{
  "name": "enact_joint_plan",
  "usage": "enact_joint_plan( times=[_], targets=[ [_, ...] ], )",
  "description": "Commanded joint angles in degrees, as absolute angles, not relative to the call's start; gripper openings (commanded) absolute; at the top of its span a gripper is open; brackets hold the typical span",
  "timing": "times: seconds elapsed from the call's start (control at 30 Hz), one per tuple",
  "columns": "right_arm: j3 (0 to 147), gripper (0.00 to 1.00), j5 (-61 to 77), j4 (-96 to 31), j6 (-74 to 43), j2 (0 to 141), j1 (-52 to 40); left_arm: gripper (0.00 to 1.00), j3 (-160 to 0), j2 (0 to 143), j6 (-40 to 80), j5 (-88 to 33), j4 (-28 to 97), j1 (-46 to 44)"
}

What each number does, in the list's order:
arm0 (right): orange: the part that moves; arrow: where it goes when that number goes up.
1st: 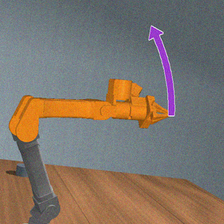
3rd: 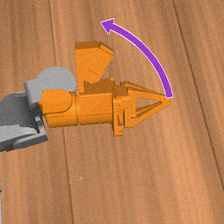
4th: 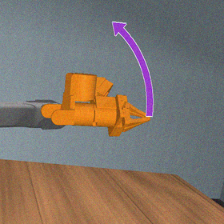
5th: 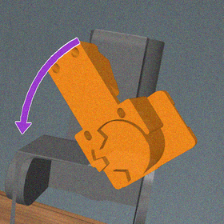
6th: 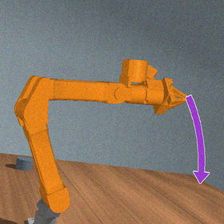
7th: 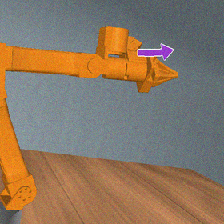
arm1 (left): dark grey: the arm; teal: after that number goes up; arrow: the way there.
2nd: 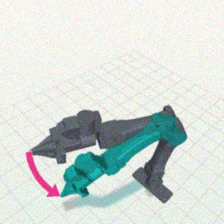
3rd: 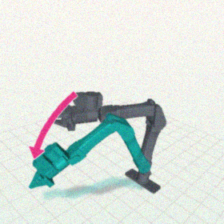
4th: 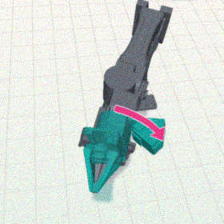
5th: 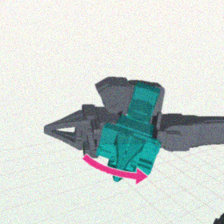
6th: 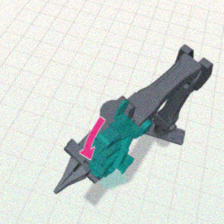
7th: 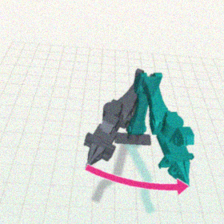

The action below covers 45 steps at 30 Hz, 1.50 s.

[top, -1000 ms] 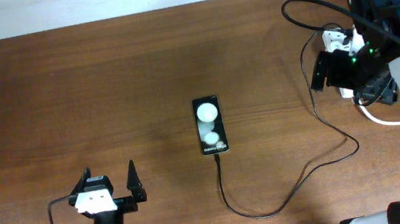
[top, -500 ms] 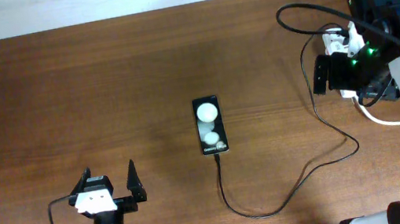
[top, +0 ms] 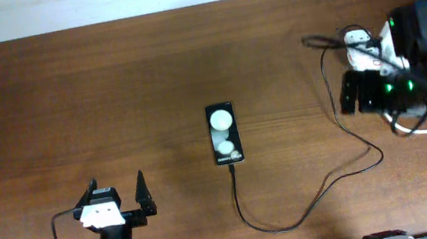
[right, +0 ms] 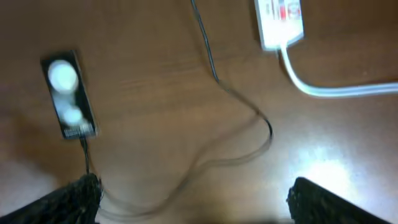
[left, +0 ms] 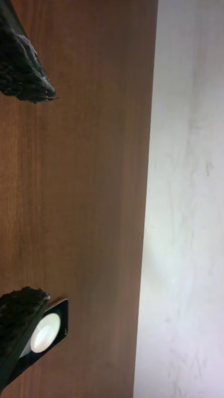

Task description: Plug charger to phone and switch on socket

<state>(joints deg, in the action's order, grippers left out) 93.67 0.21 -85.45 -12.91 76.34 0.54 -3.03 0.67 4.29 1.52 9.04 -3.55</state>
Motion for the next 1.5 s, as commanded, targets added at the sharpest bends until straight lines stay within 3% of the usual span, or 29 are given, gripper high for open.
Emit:
enact_joint_plan(
  times=[0.0, 0.3, 0.7, 1.03, 1.47],
  targets=[
    [82.1, 0.99, 1.5, -78.5, -12.2, 70.1, 0.3, 0.99, -2.5, 0.5, 4.9, 1.3, 8.8, -3.2],
    [55.5, 0.99, 14.9, -55.2, -12.3, 57.5, 0.3, 0.99, -2.5, 0.5, 4.9, 1.3, 8.8, -3.2],
    [42.0, 0.99, 21.5, -40.9, -12.4, 48.3, 0.3, 0.99, -2.5, 0.5, 4.9, 1.3, 8.8, -3.2],
    [32.7, 0.99, 22.5, -33.3, -12.4, 43.2, 0.4, 0.99, -2.5, 0.5, 4.9, 1.3, 8.8, -3.2],
    [26.8, 0.99, 17.1, -32.7, -12.4, 27.4, 0.4, 0.99, -2.5, 0.5, 4.9, 1.3, 8.8, -3.2]
  ],
)
